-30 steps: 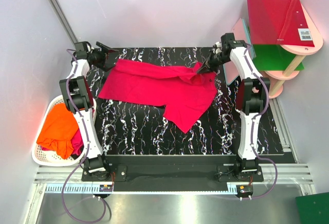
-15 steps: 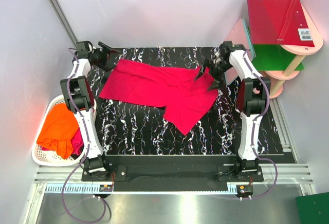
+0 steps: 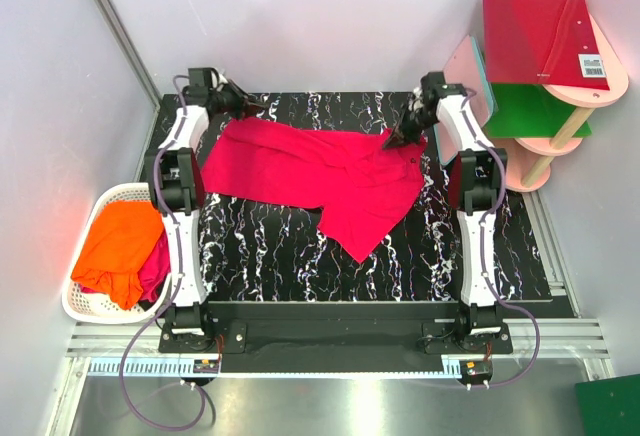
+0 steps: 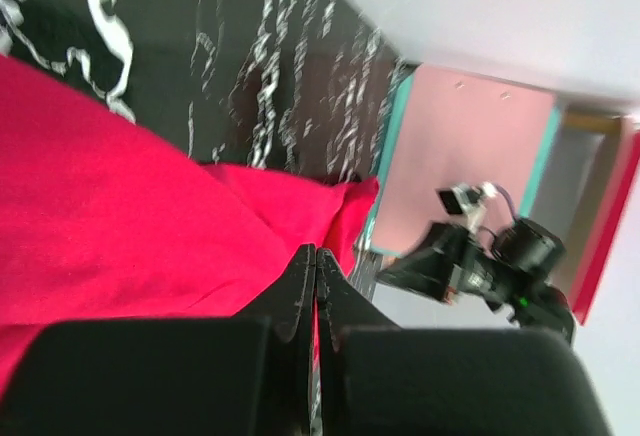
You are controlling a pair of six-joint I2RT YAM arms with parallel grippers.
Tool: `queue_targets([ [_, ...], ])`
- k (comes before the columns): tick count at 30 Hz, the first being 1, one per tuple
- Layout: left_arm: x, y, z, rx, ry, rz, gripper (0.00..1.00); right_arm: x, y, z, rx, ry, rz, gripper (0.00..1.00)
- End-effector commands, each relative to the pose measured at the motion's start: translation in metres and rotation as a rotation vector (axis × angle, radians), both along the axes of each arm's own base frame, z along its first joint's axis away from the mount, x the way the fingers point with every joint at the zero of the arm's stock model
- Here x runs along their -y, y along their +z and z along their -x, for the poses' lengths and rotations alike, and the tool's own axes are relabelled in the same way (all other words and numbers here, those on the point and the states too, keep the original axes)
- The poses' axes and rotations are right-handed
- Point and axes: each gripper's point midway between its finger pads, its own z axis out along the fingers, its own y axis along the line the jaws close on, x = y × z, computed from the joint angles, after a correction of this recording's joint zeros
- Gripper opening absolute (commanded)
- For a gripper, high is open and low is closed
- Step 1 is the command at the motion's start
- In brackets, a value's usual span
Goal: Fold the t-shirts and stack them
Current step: Fold the flattened tshirt in 1/3 of the way
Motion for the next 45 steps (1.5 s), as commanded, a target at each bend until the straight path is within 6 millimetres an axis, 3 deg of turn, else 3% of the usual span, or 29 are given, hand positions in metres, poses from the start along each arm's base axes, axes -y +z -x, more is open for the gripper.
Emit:
queue_targets([
  [1,-0.002,-0.028,0.01,-0.089,-0.005,-0.02,0.0,0.008,-0.027,0.009,-0.087,-0.033,0.09,0.0],
  [4,-0.016,-0.041,0.017,-0.118,0.008,-0.162,0.0,0.022,-0.04,0.01,-0.09,-0.051,0.189,0.0],
  [8,-0.039,-0.041,0.021,-0.084,0.007,-0.444,0.0,0.039,-0.045,0.001,-0.044,-0.077,0.293,0.0],
  [18,-0.051,-0.061,0.037,-0.114,-0.047,-0.644,0.0,0.049,-0.058,-0.034,0.07,-0.121,0.394,0.0],
  [25,-0.061,-0.072,0.061,-0.179,-0.059,-0.77,0.0,0.051,-0.074,-0.056,0.129,-0.134,0.465,0.0],
  [27,-0.044,-0.07,0.063,-0.168,-0.081,-0.77,0.0,0.05,-0.072,-0.063,0.154,-0.143,0.478,0.0],
  [35,-0.031,-0.035,0.067,-0.143,-0.027,-0.756,0.0,0.05,-0.083,-0.083,0.225,-0.131,0.548,0.0],
  [39,-0.015,-0.016,0.073,-0.109,-0.029,-0.758,0.0,0.047,-0.081,-0.101,0.294,-0.148,0.543,0.0],
  [45,-0.015,-0.027,0.095,-0.159,-0.057,-0.774,0.0,0.035,-0.067,-0.145,0.469,-0.216,0.484,0.0],
])
